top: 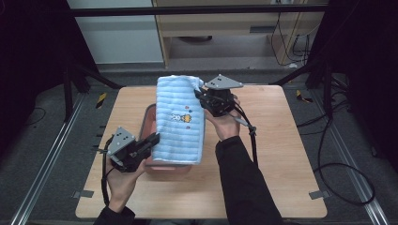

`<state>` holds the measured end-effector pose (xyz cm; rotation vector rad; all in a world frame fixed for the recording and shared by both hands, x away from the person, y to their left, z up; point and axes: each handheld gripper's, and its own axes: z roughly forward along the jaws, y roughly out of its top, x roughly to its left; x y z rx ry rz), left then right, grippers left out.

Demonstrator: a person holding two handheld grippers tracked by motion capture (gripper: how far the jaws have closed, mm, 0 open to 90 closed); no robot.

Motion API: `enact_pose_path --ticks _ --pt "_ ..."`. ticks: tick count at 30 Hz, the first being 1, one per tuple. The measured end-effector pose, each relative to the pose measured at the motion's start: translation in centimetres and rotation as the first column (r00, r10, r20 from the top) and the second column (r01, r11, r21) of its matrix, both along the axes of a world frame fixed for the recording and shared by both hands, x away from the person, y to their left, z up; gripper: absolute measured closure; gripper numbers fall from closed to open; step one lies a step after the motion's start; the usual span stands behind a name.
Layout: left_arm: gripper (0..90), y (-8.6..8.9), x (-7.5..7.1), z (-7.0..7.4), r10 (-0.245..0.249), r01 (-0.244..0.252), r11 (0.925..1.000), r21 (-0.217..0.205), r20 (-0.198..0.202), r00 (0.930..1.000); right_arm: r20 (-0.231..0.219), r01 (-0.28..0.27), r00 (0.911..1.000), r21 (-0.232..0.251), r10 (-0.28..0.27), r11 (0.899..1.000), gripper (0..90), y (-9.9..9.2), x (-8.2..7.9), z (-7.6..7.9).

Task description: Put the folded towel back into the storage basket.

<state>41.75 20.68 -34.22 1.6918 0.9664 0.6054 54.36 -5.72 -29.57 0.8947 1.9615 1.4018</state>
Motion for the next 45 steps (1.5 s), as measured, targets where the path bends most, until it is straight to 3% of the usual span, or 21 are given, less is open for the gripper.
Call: enact_pose_path --ticks 14,17,29,38,45 --pt "86.1 2.6 1.3 -1.1 0.048 -0.048 0.9988 -0.01 -0.016 0.9987 -0.038 -0.024 0.999 0.009 0.024 1.0 83.1 3.3 2.4 -1.1" --pt "86.1 3.2 2.0 -1.7 0.064 -0.065 0.9979 -0.005 -0.031 0.9975 -0.04 -0.03 0.9987 -0.011 0.03 0.999 83.1 4.2 3.0 -1.6" --pt "86.1 3.3 3.2 -3.3 0.081 -0.079 0.9963 0.033 -0.06 0.9949 -0.07 -0.024 0.9973 -0.025 0.023 0.999 83.1 5.5 4.3 -3.3" --pt "86.0 3.0 3.9 -4.9 0.089 -0.081 0.993 0.085 -0.094 0.9916 -0.11 -0.018 0.9939 -0.045 0.013 0.999 83.0 5.9 5.3 -5.3" --pt "86.0 3.0 4.1 -5.7 0.088 -0.078 0.9921 0.098 -0.108 0.9902 -0.132 -0.014 0.9912 -0.059 0.006 0.998 83.0 5.7 5.4 -6.7"
